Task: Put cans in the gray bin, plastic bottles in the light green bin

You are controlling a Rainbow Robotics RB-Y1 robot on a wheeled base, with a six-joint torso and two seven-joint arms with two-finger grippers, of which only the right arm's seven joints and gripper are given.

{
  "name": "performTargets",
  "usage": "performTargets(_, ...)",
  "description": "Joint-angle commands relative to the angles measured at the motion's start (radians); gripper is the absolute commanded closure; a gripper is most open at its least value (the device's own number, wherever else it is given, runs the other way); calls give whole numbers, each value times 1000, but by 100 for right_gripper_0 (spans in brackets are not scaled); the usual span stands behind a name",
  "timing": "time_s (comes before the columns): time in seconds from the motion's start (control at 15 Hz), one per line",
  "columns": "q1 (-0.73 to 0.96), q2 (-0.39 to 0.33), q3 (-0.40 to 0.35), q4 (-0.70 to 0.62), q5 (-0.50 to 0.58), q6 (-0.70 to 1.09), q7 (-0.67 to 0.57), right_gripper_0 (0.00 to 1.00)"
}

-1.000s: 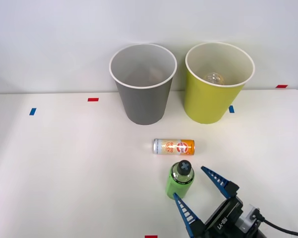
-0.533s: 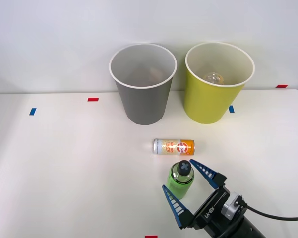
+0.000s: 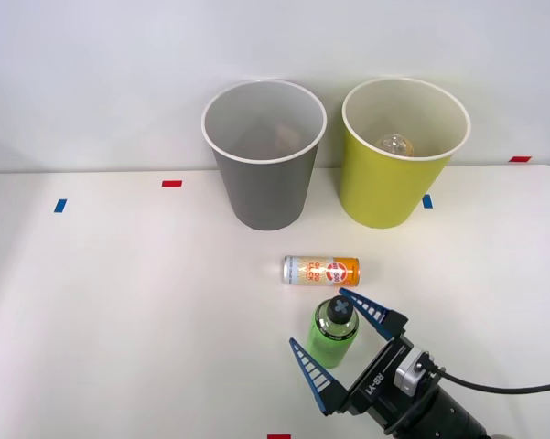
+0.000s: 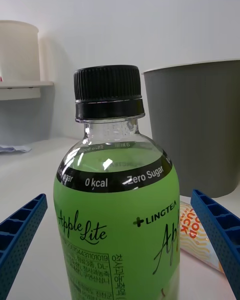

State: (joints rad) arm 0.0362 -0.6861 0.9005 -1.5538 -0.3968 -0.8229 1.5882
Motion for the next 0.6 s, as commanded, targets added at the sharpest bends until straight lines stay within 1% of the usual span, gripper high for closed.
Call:
performTargets(0.07, -2, 0, 0, 0, 15, 7, 15, 0)
performTargets(0.33, -7, 2, -2, 0, 29, 14, 29, 0)
performTargets(0.4, -9, 4, -3, 0, 32, 18, 32, 44)
performTargets(0.47, -9, 5, -5, 0, 32, 19, 32, 70)
performTargets(0.53, -9, 8, -6, 0, 32, 19, 32, 88)
performTargets(0.6, -9, 13, -6, 0, 32, 19, 30, 92)
